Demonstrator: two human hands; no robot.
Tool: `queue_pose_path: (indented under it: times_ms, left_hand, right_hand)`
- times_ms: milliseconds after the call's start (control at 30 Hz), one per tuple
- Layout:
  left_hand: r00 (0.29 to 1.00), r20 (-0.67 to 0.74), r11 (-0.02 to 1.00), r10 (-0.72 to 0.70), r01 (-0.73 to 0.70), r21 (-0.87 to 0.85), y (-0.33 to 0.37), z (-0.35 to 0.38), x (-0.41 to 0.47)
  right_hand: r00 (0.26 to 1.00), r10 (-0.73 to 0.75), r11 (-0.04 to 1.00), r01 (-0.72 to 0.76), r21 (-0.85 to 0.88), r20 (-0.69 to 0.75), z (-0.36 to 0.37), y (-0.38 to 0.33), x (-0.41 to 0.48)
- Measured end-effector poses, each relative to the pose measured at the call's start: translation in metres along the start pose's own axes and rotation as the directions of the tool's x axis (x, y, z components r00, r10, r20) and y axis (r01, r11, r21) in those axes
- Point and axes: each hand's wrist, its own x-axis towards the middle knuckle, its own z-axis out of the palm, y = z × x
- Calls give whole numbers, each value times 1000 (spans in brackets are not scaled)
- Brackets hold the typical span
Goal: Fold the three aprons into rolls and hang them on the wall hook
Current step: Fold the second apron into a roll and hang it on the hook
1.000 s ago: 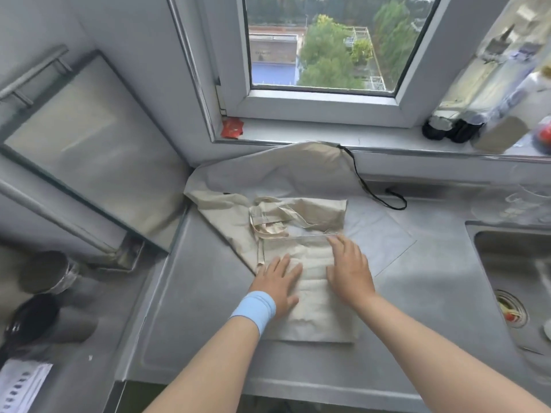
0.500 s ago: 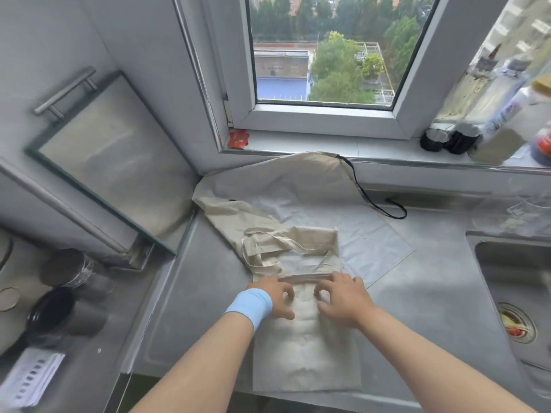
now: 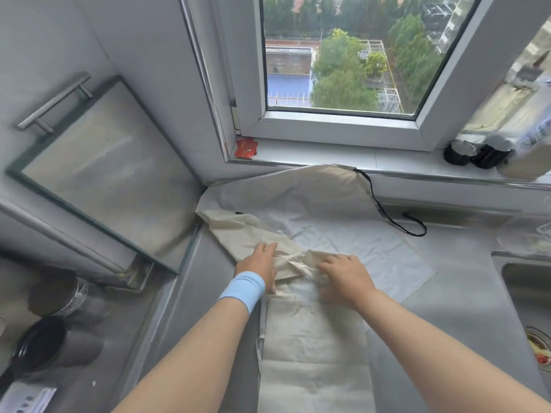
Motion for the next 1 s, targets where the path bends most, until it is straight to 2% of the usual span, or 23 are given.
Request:
queue_pose_path:
  times_ms: [67,167,233,300,400,500,567,633,700,733,767,833,900,933,1000]
  left_hand:
    - [995,66,996,-74,76,-35,-8,0,19]
    - [995,79,998,-55,58,-38,-17,-4,41]
    - [995,91,998,-46,50,-39,-23,-12,53]
    - [988,151,997,-43,53,-63,-27,-22,63]
    - [982,188,992,13,11,-124,-25,-44,83]
    - [977,208,962,43,16,-273,-22,-67,102]
    - [992,130,919,5,47,-392,-19,-81,114]
    - [993,-22,775,-112,74,-628,-11,-90,125]
    - [975,-72,492,-210,42,-870,0,-96,130]
    - [973,-105,421,-205,-9,-907,4,-96,133]
    - [973,-159,442,-165,-72,-894,8,-95,133]
    - [963,-263,610,-65,-170,-774,10,-88,128]
    - [925,-379,747,-32,-230,-624,8,-80,120]
    - [909,-416,794,-32,-229,-562,5,-76,115]
    - [923,-380,856,-52,-155,-493,-3,-64,110]
  right_hand:
    - [999,23,998,-21,-67,22,8,-3,15]
    - [999,31,997,-30,-73,14,5,1,35]
    - [994,87,995,-85,45,-61,3,9,48]
    - [957,231,956,-190,224,-175,-6,16,56]
    - [862,448,855,-336,395,-237,-36,22,76]
    - [746,654,661,-482,575,-127,-63,33,103]
    - [723,688,560,-482,674,-55,-72,41,116]
    - [729,684,503,-442,743,-28,-77,45,123]
    - [747,664,490,-402,773,-32,-75,44,123]
    - [765,643,502,-378,778,-44,-72,42,119]
    - [791,606,539,-340,771,-76,-67,39,114]
    - [850,479,690,-210,693,-219,-50,33,103]
    - [883,334,831,-110,546,-330,-30,26,95]
    - [911,273,867,-93,490,-309,-21,22,93]
    - [974,141,913,-58,403,-178,-6,13,90]
